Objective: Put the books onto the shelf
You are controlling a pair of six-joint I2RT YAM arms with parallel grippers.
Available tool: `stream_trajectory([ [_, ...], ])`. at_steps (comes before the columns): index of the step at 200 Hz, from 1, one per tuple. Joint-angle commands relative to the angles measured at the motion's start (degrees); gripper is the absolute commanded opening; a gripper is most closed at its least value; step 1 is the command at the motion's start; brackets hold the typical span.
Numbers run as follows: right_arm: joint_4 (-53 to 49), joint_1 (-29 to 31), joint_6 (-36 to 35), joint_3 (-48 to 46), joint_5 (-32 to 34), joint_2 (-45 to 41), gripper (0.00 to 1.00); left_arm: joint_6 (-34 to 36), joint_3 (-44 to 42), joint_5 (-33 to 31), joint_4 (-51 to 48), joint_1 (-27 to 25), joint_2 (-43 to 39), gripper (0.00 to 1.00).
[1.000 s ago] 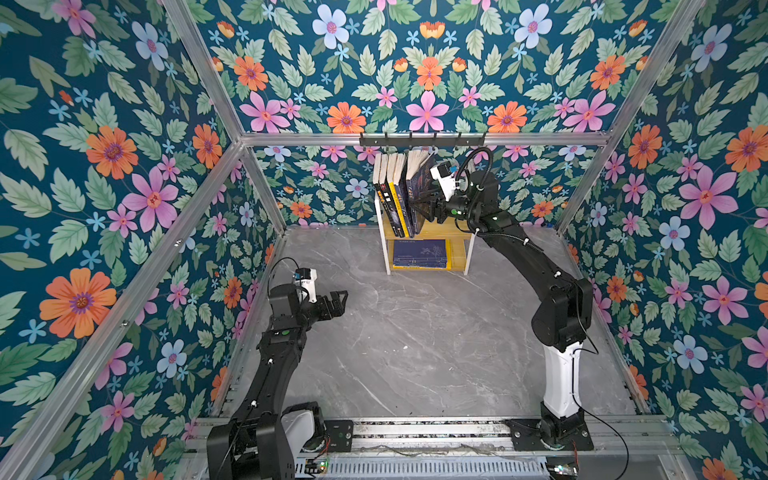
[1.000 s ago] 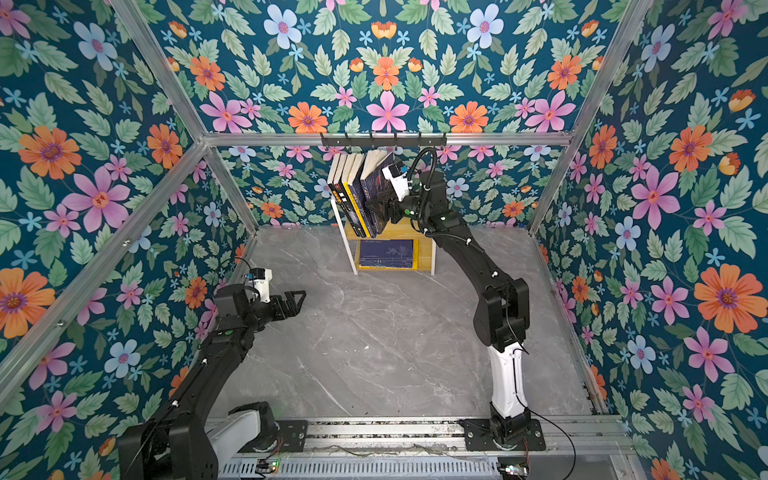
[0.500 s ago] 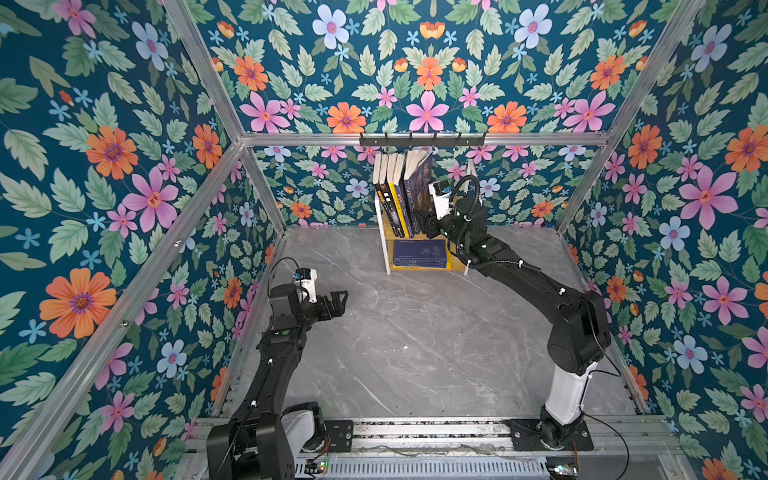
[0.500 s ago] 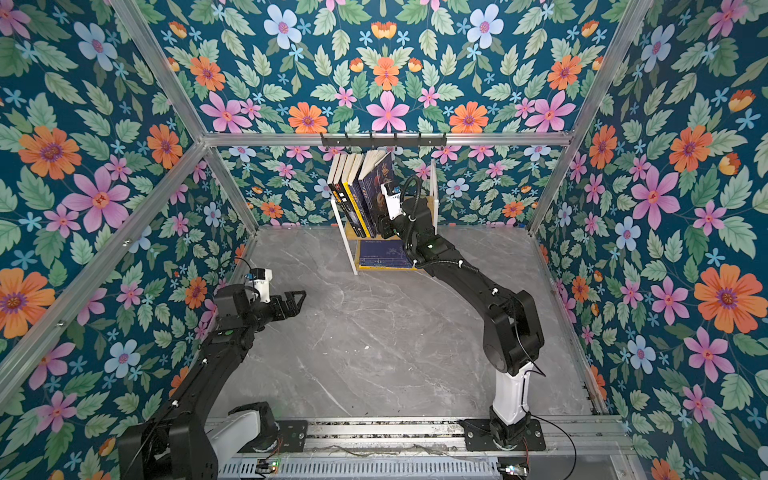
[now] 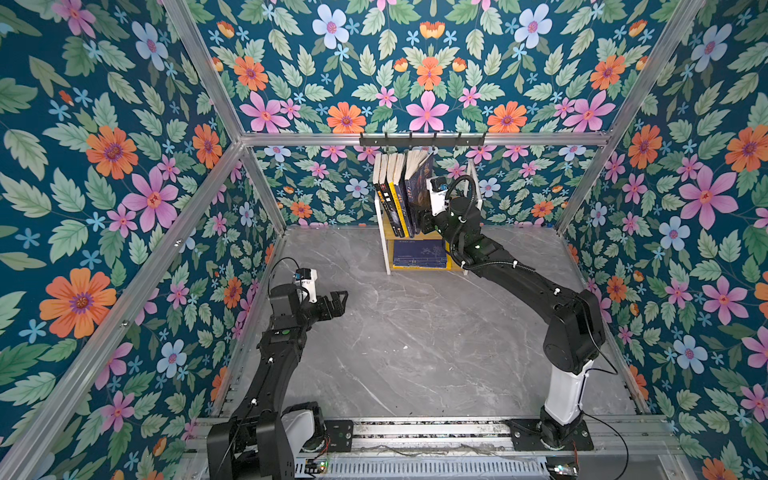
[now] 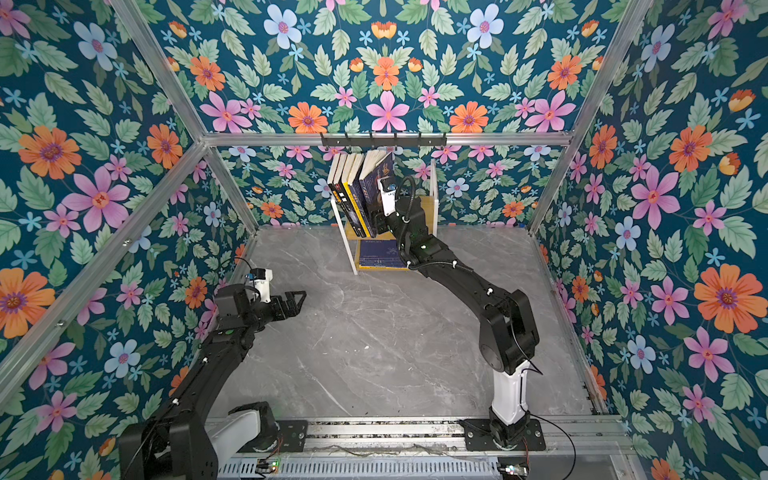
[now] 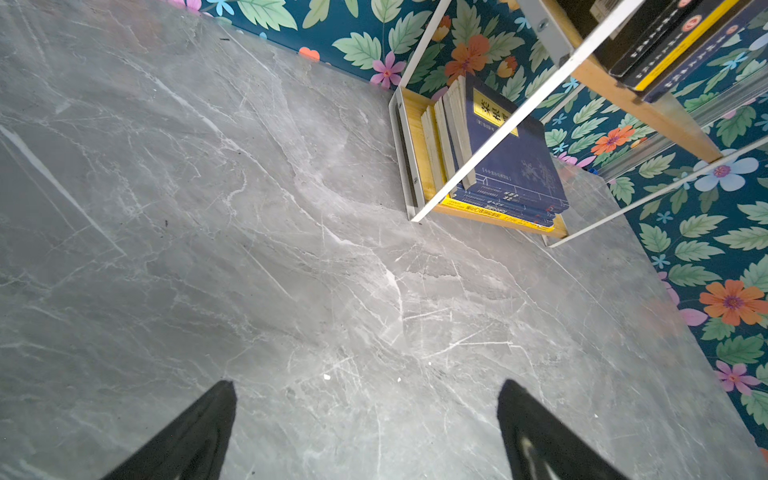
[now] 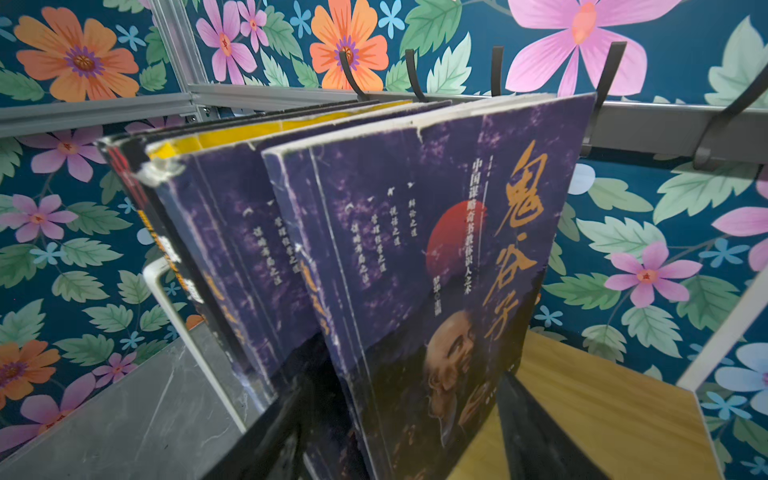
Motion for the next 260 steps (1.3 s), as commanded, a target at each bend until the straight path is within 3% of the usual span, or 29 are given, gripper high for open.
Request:
stream_trajectory([
  [1,1.29,0.68,-2.20,1.55,3.07,1.02,0.72,0.71,0.14,-0.19,0.77,0.11,0.11,1.00],
  [82,0.74,2.75,-8.29,5.04,13.57,5.43,0.56,0.36,-0.04,0.39,1.00,0.11,0.10,1.00],
  [146,1.14,4.94,-14.38,4.82,17.47,4.58,0.21,0.45,-0.06,0.24,0.94,0.09,0.11,1.00],
  [260,0.44,5.97,-13.10,4.22,17.11,3.38,0.20,0.36,-0.22,0.34,1.12,0.11,0.25,1.00],
])
